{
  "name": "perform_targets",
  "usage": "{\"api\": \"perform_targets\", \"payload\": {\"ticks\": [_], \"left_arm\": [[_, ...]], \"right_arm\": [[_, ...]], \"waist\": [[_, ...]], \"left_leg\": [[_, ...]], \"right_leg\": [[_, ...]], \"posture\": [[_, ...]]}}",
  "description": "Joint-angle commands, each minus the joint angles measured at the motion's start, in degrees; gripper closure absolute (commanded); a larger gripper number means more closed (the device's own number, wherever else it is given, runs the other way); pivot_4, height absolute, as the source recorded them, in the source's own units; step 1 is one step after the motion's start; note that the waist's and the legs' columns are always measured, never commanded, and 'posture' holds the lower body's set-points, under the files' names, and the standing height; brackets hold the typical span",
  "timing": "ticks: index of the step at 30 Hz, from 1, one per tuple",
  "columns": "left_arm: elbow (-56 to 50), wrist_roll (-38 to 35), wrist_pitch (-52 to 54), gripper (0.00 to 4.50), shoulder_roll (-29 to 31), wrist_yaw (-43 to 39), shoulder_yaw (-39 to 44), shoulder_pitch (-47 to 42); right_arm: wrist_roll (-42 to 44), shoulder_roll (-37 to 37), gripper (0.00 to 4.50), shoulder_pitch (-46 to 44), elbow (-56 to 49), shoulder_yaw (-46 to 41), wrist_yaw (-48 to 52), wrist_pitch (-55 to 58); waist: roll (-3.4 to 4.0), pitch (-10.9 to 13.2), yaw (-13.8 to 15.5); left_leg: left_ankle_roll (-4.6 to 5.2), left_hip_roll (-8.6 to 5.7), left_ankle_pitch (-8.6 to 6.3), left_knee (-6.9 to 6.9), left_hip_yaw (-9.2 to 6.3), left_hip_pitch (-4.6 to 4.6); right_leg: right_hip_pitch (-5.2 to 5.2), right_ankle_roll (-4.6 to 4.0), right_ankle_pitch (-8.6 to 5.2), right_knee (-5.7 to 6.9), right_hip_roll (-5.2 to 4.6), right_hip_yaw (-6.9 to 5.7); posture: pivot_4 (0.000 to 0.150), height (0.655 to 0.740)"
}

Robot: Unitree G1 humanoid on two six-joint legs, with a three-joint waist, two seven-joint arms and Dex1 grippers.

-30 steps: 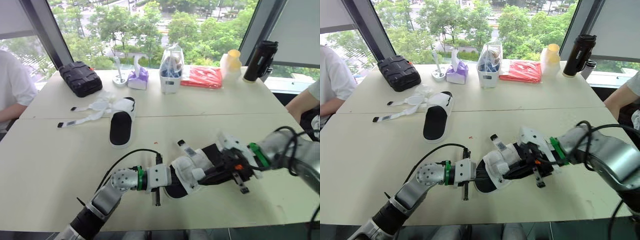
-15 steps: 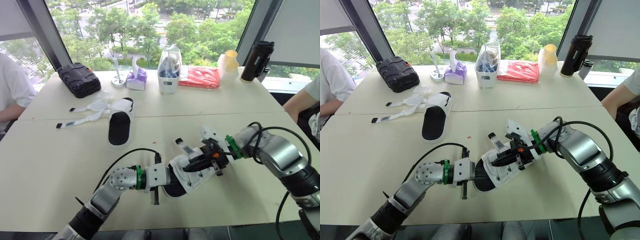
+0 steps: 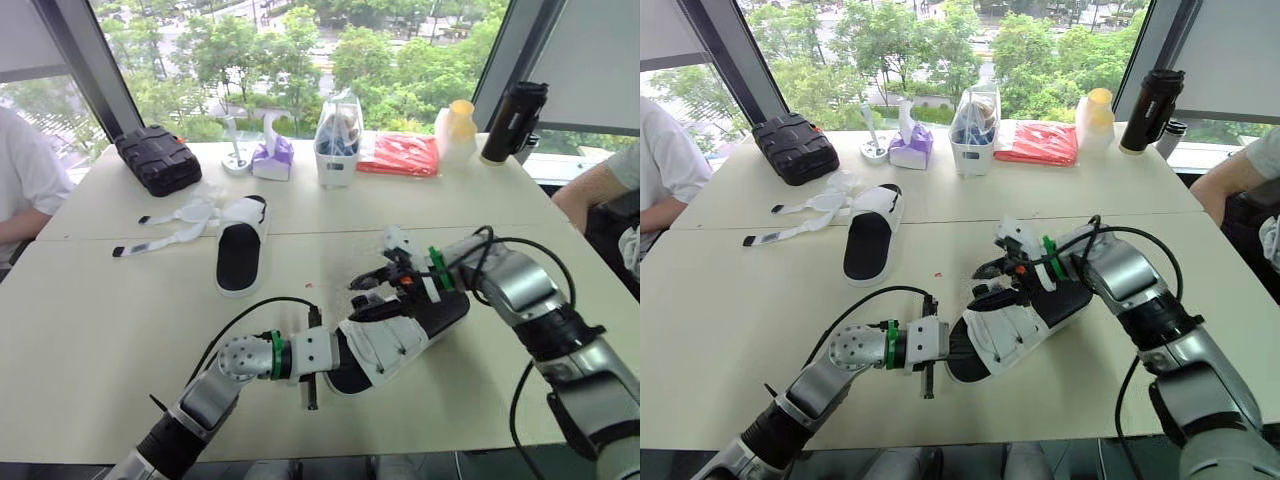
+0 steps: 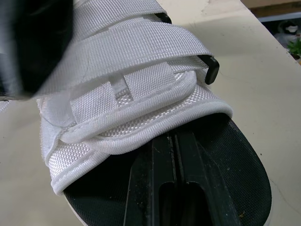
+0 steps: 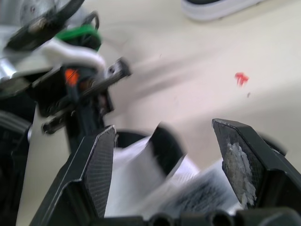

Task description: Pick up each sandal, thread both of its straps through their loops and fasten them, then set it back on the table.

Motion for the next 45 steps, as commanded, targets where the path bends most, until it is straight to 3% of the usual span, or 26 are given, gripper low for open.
{"api": "perform_targets", "payload": {"ticks": [1, 7, 8, 11, 15, 32, 45], "left_arm": [[3.37, 2.83, 1.89, 4.50, 1.24, -0.37, -1.48, 1.84], [3.42, 3.04, 1.64, 4.50, 1.26, -0.22, -1.48, 1.79], [3.42, 3.07, 1.65, 4.50, 1.26, -0.21, -1.48, 1.80], [3.38, 3.13, 1.68, 4.50, 1.26, -0.12, -1.48, 1.86], [3.51, 3.29, 1.55, 4.50, 1.23, -0.09, -1.62, 1.71], [4.66, 5.09, 0.57, 4.50, 3.26, -4.46, -4.01, -0.51], [5.31, 5.67, 0.04, 4.50, 3.27, -5.55, -4.61, -1.16]], "right_arm": [[-0.93, -0.49, 0.98, -1.76, 0.83, -0.04, 2.91, -0.56], [-2.45, -1.14, 0.98, -2.03, 2.17, 1.80, 7.26, 0.58], [-2.41, -1.26, 1.21, -2.10, 2.07, 1.83, 7.85, 0.98], [-2.10, -1.37, 2.31, -2.34, 1.46, 1.56, 8.99, 2.32], [-2.43, -0.79, 4.48, -3.15, 1.36, 1.22, 9.62, 2.12], [5.14, -4.77, 4.48, -8.96, -11.91, -3.04, 17.62, 3.51], [-0.87, -0.68, 4.48, -10.54, -3.28, 1.43, 16.97, -4.08]], "waist": [[-0.01, -0.01, 0.08], [0.00, -0.01, -0.01], [0.00, -0.01, -0.02], [0.00, -0.01, -0.01], [0.00, -0.01, -0.01], [0.01, -0.02, -0.33], [0.03, -0.02, -1.38]], "left_leg": [[-0.01, 0.00, 0.01, 0.00, -0.02, 0.00], [-0.25, 0.00, 0.14, 0.00, 0.00, 0.00], [-0.25, 0.00, 0.14, 0.00, 0.00, 0.00], [-0.24, 0.00, 0.14, 0.00, -0.01, 0.00], [-0.26, 0.00, 0.15, 0.00, 0.00, 0.01], [-0.22, 0.02, 0.13, 0.00, 0.00, -0.01], [-0.25, 0.02, 0.15, 0.00, 0.00, 0.01]], "right_leg": [[0.00, 0.00, 0.00, 0.00, 0.01, 0.00], [0.00, -0.01, 0.01, 0.01, 0.02, 0.00], [0.00, -0.01, 0.01, 0.02, 0.02, 0.00], [0.00, -0.03, 0.02, 0.03, 0.02, 0.00], [0.00, -0.03, 0.02, 0.03, 0.02, 0.00], [-0.05, -0.04, 0.03, 0.07, 0.05, 0.00], [-0.06, -0.05, 0.03, 0.12, 0.05, 0.01]], "posture": [[0.150, 0.7400], [0.150, 0.7400], [0.150, 0.7400], [0.150, 0.7400], [0.150, 0.7400], [0.150, 0.7400], [0.150, 0.7400]]}}
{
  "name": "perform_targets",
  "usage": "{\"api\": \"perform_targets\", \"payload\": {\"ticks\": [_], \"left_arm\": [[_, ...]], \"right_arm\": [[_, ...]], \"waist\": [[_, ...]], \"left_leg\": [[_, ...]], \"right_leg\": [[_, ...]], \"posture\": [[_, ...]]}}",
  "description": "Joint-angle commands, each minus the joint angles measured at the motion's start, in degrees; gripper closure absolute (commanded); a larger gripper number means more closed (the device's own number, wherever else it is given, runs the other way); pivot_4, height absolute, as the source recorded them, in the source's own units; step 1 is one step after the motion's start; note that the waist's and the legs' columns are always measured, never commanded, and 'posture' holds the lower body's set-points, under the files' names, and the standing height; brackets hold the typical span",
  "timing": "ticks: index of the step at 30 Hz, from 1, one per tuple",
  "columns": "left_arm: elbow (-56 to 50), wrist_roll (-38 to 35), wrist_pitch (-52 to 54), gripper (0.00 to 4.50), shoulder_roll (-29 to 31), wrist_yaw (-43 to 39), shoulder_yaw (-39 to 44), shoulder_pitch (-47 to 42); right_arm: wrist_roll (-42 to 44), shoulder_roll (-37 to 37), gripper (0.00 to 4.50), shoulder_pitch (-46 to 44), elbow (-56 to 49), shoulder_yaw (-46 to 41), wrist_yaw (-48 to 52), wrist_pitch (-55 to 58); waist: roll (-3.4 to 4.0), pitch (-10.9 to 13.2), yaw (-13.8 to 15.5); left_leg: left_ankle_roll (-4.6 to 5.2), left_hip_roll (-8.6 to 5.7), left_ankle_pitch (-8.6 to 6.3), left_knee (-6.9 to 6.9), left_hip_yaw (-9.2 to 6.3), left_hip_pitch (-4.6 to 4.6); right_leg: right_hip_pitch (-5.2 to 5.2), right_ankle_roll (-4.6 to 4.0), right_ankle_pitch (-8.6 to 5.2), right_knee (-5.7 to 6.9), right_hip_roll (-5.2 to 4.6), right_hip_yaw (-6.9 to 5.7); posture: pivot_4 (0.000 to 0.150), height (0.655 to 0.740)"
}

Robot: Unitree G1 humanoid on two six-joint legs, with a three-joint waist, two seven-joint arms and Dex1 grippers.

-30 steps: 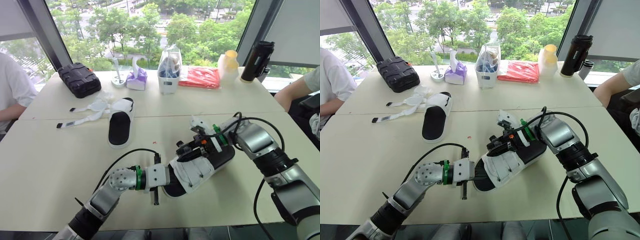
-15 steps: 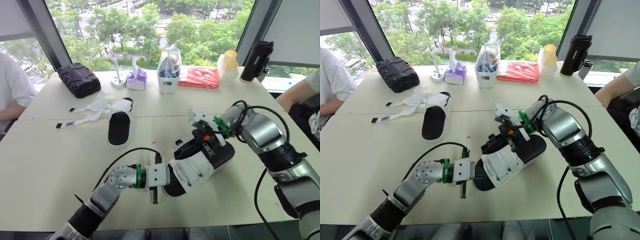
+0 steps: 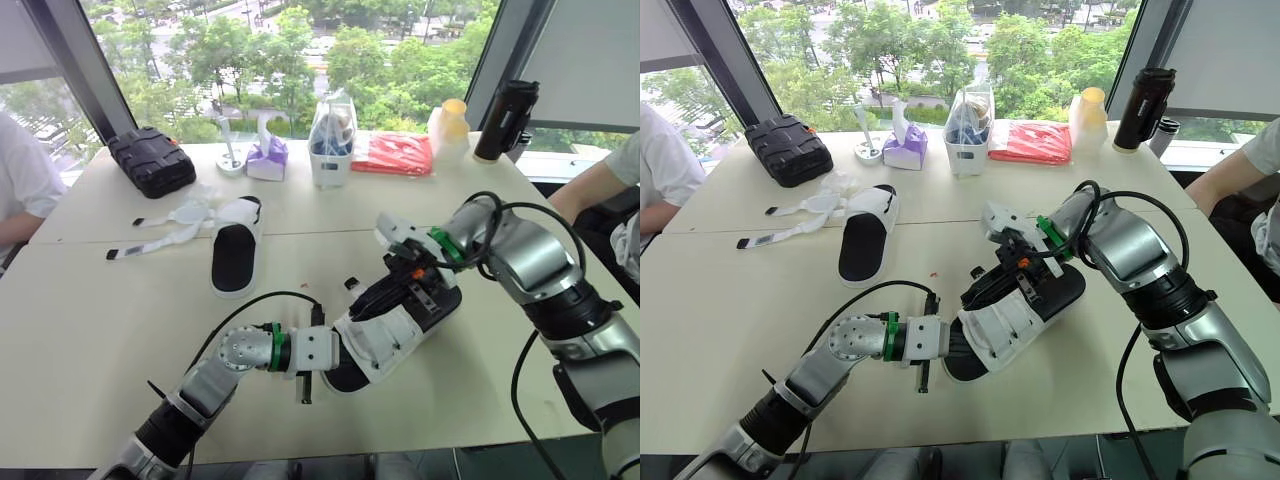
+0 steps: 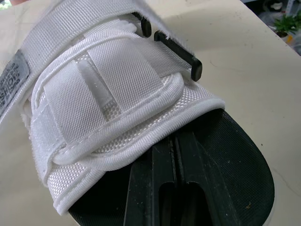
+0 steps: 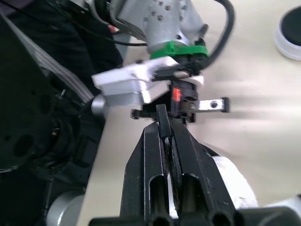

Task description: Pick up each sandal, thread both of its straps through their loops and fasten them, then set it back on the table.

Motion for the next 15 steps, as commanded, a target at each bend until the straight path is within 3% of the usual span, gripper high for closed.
{"api": "perform_targets", "payload": {"ticks": [1, 15], "left_arm": [[4.30, 3.89, 1.56, 4.50, 1.13, -1.90, -4.02, 2.30], [3.26, 4.13, 2.34, 4.50, 1.14, -1.36, -3.96, 3.13]], "right_arm": [[-2.57, 2.58, 4.48, -3.79, 4.04, -0.19, -0.71, -4.26], [-15.45, 10.82, 4.48, -3.48, 22.82, 4.49, -2.96, -18.69]], "waist": [[0.00, -0.01, -0.01], [0.05, -0.21, -0.19]], "left_leg": [[-0.01, 0.00, 0.01, 0.00, 0.00, 0.00], [-0.21, 0.00, 0.12, 0.00, -0.02, 0.06]], "right_leg": [[0.00, 0.00, 0.00, 0.01, 0.00, 0.00], [0.03, -0.02, 0.01, 0.05, 0.03, 0.02]], "posture": [[0.150, 0.7400], [0.150, 0.7400]]}}
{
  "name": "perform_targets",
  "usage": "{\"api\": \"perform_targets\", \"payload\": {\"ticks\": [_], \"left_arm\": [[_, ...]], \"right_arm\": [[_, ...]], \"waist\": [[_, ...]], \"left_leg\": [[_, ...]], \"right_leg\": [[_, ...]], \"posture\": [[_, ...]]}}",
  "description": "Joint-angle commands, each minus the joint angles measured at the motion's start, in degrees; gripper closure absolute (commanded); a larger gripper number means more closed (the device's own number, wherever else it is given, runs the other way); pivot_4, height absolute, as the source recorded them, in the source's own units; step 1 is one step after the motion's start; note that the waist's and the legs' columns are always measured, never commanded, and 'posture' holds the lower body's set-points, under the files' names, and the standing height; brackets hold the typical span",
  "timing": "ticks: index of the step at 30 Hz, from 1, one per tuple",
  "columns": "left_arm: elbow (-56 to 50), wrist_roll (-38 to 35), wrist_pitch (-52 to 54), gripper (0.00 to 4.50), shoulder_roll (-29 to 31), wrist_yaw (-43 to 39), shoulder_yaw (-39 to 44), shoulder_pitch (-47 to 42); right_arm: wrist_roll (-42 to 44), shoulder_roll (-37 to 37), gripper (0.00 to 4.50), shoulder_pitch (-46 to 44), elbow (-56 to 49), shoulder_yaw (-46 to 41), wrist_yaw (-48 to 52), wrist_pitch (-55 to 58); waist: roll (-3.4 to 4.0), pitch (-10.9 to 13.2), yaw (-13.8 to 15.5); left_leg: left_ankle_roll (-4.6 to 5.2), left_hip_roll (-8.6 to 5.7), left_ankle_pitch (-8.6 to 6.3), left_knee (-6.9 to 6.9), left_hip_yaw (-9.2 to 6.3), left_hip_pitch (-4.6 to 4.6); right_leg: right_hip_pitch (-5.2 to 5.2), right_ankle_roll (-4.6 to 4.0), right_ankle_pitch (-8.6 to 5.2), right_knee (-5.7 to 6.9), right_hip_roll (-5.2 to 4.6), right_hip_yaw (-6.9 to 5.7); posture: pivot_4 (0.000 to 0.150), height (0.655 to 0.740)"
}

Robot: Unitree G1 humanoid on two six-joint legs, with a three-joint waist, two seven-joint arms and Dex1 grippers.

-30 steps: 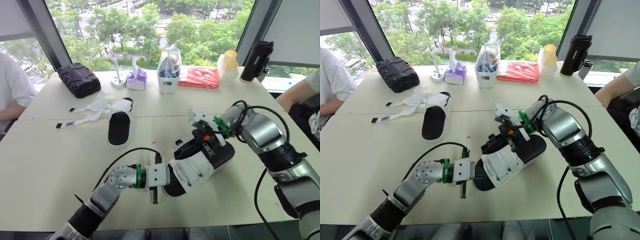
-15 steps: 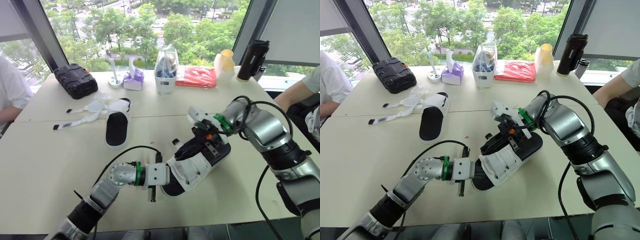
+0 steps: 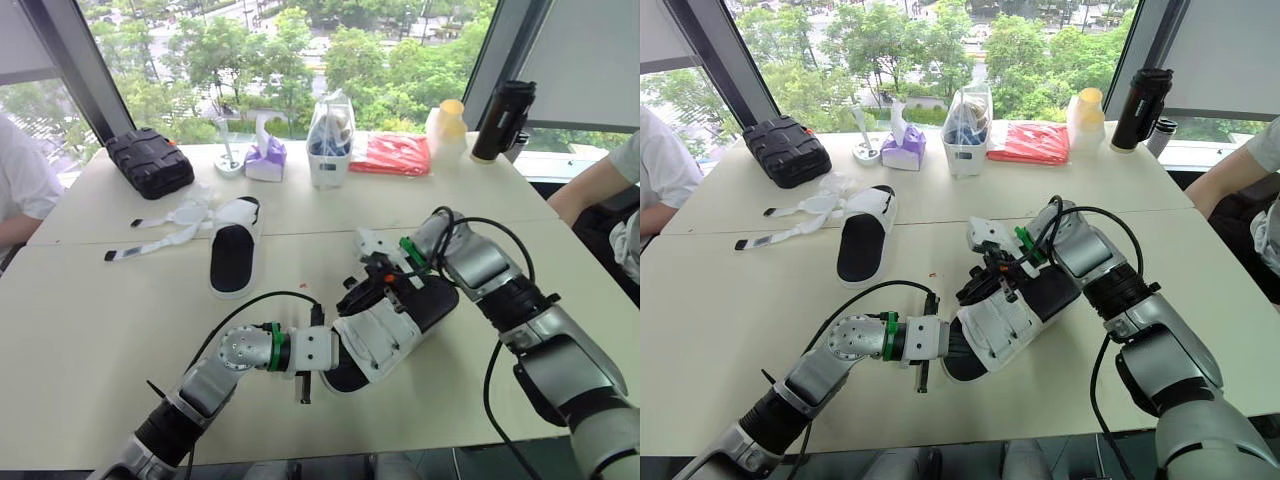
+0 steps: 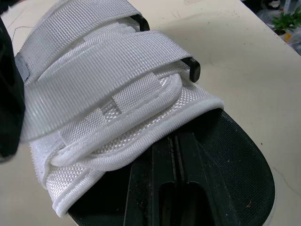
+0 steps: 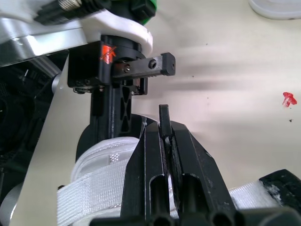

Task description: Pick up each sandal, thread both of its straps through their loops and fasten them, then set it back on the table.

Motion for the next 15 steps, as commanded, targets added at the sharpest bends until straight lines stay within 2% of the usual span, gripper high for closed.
{"api": "perform_targets", "payload": {"ticks": [1, 7, 10, 14, 15], "left_arm": [[3.20, 3.84, 2.34, 4.50, 1.12, -1.32, -4.01, 3.03], [3.03, 3.84, 2.50, 4.50, 1.06, -1.04, -3.87, 3.13], [2.96, 3.89, 2.55, 4.50, 1.08, -0.80, -3.85, 3.20], [2.66, 3.94, 2.82, 4.50, 1.06, -0.57, -3.64, 3.52], [2.64, 3.93, 2.90, 4.50, 1.01, -0.50, -3.59, 3.56]], "right_arm": [[-3.54, 1.55, 4.48, -1.77, 3.64, -0.34, -2.89, -3.98], [-9.43, 3.14, 4.48, -0.81, 8.05, 1.05, -5.61, -11.09], [-10.28, 3.28, 3.54, -0.35, 8.06, 0.74, -4.98, -12.40], [-10.81, 4.54, 1.63, -0.25, 8.36, -1.07, -8.33, -16.27], [-11.25, 4.93, 1.63, -0.37, 8.78, -1.26, -9.46, -18.08]], "waist": [[0.01, -0.16, -0.08], [0.07, -0.47, -0.38], [0.11, -0.49, -0.87], [0.14, -0.51, -0.97], [0.14, -0.51, -0.96]], "left_leg": [[0.00, 0.00, 0.00, 0.00, 0.00, 0.01], [0.23, 0.01, -0.13, -0.01, 0.00, 0.34], [0.28, 0.03, -0.17, -0.15, -0.03, 1.10], [0.29, 0.02, -0.17, -0.14, -0.11, 1.12], [0.30, 0.02, -0.17, -0.14, -0.11, 1.10]], "right_leg": [[0.00, 0.00, 0.00, 0.01, 0.00, 0.01], [0.30, -0.03, 0.02, 0.06, 0.04, 0.03], [1.03, -0.02, -0.01, 0.02, 0.07, 0.02], [1.07, -0.02, -0.02, 0.03, 0.08, 0.02], [1.05, -0.02, -0.02, 0.03, 0.08, 0.02]], "posture": [[0.150, 0.7400], [0.150, 0.7400], [0.150, 0.7400], [0.150, 0.7400], [0.150, 0.7400]]}}
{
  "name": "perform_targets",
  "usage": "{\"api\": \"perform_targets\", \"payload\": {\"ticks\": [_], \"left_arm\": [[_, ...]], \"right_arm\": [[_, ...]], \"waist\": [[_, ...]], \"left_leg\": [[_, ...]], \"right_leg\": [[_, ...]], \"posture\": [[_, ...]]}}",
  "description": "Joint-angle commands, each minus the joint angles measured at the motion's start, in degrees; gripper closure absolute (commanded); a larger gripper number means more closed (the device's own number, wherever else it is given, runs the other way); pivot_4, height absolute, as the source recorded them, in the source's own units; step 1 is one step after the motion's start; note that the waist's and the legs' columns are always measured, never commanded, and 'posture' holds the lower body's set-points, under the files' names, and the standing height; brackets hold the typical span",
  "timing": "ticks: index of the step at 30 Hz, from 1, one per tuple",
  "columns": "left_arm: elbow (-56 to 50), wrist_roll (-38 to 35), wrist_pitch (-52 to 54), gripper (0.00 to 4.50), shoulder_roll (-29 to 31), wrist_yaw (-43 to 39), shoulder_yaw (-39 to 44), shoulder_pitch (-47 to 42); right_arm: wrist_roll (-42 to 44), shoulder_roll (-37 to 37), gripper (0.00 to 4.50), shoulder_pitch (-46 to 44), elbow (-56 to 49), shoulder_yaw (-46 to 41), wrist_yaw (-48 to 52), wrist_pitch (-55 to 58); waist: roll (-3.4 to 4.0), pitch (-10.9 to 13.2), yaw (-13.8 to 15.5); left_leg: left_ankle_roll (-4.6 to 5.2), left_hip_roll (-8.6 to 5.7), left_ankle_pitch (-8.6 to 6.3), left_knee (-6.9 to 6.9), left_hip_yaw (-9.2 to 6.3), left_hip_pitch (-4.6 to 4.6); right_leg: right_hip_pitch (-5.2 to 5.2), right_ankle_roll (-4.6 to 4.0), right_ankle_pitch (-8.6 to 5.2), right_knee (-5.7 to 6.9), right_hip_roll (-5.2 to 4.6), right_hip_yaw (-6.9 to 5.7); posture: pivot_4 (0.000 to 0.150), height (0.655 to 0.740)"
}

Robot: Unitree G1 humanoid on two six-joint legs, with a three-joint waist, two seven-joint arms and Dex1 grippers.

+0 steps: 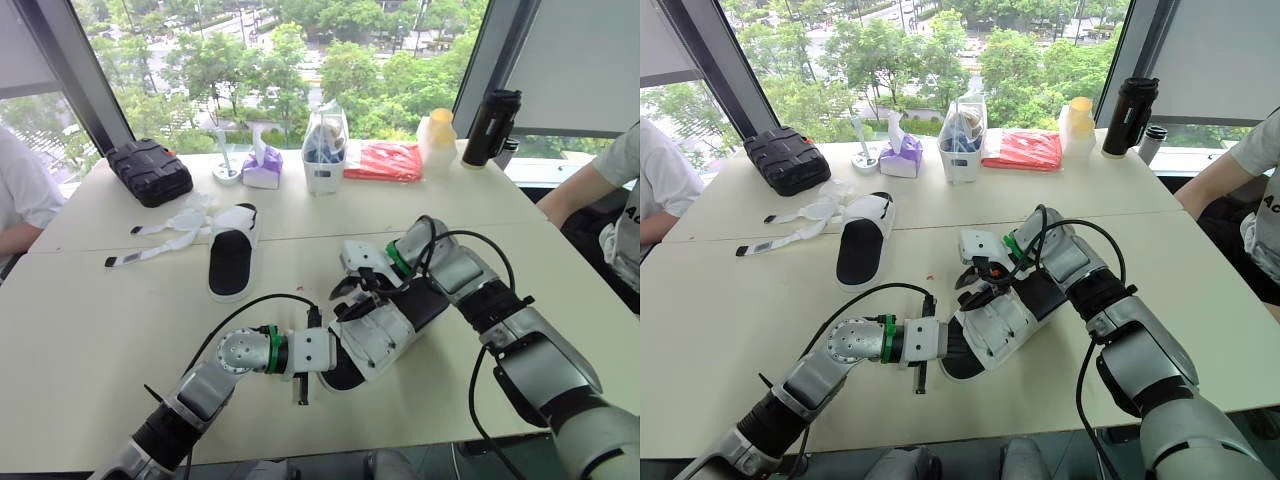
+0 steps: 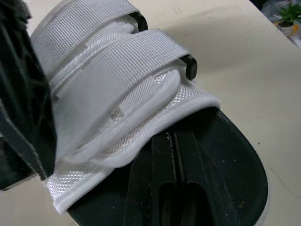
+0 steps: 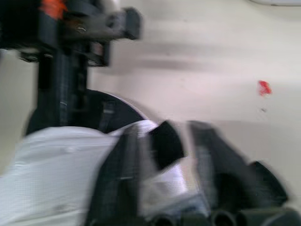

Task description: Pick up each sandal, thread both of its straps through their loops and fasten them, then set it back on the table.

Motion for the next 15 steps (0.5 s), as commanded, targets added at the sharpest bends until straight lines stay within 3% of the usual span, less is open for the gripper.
{"api": "perform_targets", "payload": {"ticks": [1, 8, 15], "left_arm": [[2.58, 3.12, 2.44, 4.50, 0.82, -1.59, -3.70, 2.47], [2.73, 3.02, 2.58, 4.50, 0.58, -1.03, -3.28, 2.61], [1.52, 1.91, 2.37, 4.50, 0.80, 0.62, -0.89, 3.26]], "right_arm": [[-2.24, 1.09, 1.63, -0.37, 1.33, -1.19, -3.69, -4.77], [-4.65, 4.69, 1.63, -4.06, 8.80, -4.07, -13.27, -10.66], [0.50, -1.86, 1.63, -4.44, -2.70, -11.44, -9.98, -7.10]], "waist": [[0.00, 0.00, 0.01], [0.01, 0.00, 0.04], [0.04, 0.03, 0.03]], "left_leg": [[0.00, 0.00, 0.00, 0.00, 0.00, -0.04], [-0.01, -0.02, 0.00, 0.00, 0.00, -0.14], [0.03, -0.03, -0.02, 0.00, -0.01, -0.20]], "right_leg": [[-0.04, 0.00, 0.00, 0.00, 0.00, 0.00], [-0.12, -0.01, 0.00, -0.02, -0.01, 0.02], [-0.14, -0.01, 0.00, -0.08, -0.01, 0.03]], "posture": [[0.150, 0.7400], [0.150, 0.7400], [0.150, 0.7400]]}}
